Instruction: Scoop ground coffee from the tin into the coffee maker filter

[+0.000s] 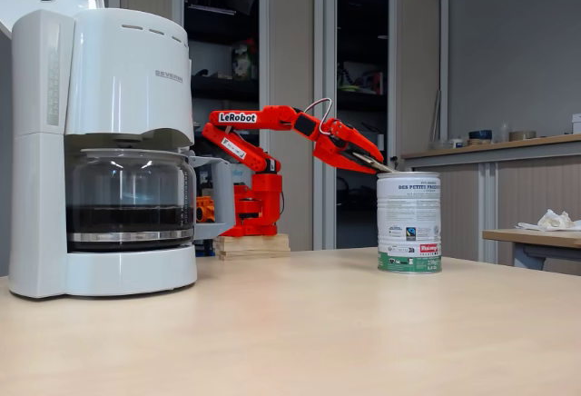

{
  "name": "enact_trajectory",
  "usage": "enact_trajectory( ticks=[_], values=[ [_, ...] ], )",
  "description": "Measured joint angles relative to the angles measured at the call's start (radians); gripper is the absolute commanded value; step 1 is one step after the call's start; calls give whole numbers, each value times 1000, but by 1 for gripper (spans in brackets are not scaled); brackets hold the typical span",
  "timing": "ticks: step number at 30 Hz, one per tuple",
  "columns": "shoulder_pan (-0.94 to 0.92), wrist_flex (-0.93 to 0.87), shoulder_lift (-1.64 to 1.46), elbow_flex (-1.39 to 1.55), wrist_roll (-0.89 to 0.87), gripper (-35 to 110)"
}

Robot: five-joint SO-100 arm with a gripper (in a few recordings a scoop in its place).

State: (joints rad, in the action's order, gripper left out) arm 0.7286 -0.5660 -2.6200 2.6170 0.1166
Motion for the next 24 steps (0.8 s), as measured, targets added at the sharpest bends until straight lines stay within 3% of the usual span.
enact_trajectory(
  ticks=[14,24],
  values=[
    [-121,-337,132,-314,459,0],
    [-164,-479,284,-457,773,0]
  ],
)
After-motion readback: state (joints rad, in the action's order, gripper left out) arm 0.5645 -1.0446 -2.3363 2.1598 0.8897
